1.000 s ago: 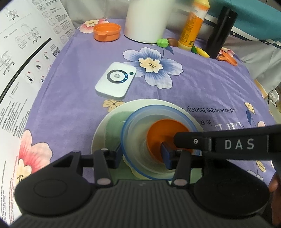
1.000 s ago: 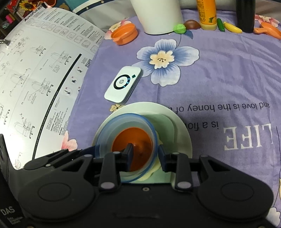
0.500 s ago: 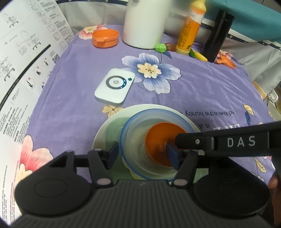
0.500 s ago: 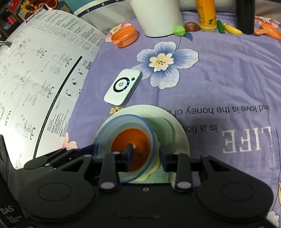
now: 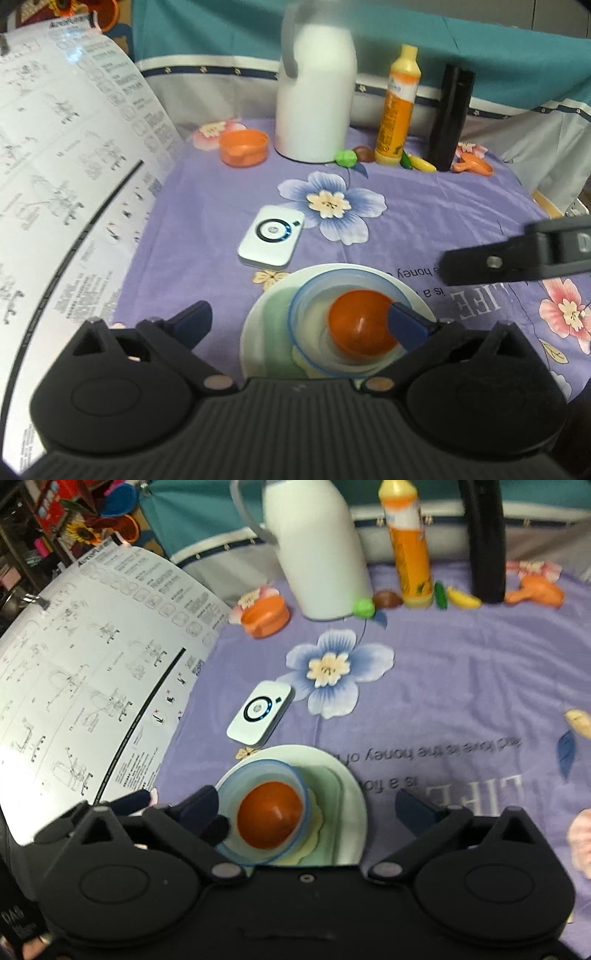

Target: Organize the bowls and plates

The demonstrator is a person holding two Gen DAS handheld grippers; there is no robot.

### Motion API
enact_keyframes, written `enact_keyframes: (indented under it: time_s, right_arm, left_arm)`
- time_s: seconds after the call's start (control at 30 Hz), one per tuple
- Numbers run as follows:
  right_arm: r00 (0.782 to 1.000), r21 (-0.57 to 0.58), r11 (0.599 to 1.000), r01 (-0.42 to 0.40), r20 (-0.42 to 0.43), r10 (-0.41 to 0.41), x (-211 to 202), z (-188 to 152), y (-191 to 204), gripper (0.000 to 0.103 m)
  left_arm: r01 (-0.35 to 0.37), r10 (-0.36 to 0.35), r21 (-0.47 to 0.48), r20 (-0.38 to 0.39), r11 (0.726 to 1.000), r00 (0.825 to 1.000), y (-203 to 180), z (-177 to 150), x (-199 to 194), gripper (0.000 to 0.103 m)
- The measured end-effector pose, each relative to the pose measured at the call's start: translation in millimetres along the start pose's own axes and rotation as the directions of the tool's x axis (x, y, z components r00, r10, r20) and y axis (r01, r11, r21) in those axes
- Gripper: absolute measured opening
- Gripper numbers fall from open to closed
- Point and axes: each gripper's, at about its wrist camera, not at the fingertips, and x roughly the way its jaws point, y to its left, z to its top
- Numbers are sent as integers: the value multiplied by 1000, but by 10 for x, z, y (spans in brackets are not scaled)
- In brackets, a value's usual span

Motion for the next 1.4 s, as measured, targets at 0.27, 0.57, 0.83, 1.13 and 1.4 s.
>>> enact_keyframes:
  time_s: [0.27,0.57,0.83,1.13,1.4]
  right_arm:
    - [999,-76,997,10,40,-7,-355,-232,-54,103]
    - [995,-175,982,66,80,-52,-680,-500,-32,103]
    - [995,-197,978,72,79,-58,-784,-660,-14,103]
    - [994,-237,966,99,61,-87,-719,-783,21,103]
    - [992,-246,962,121,50,-112,-617,-809,7,103]
  left_arm:
    - [9,-8,-6,68,1000,998,80,-132,-361,103]
    - [45,-46,21,97,999,994,-2,-270,-568,103]
    - [51,-53,29,69,998,996,-34,-374,-549,103]
    - [26,-26,1,51,1000,998,7,-458,-450,103]
    - [8,-8,-8,30,1000,1000,30,-481,-333,103]
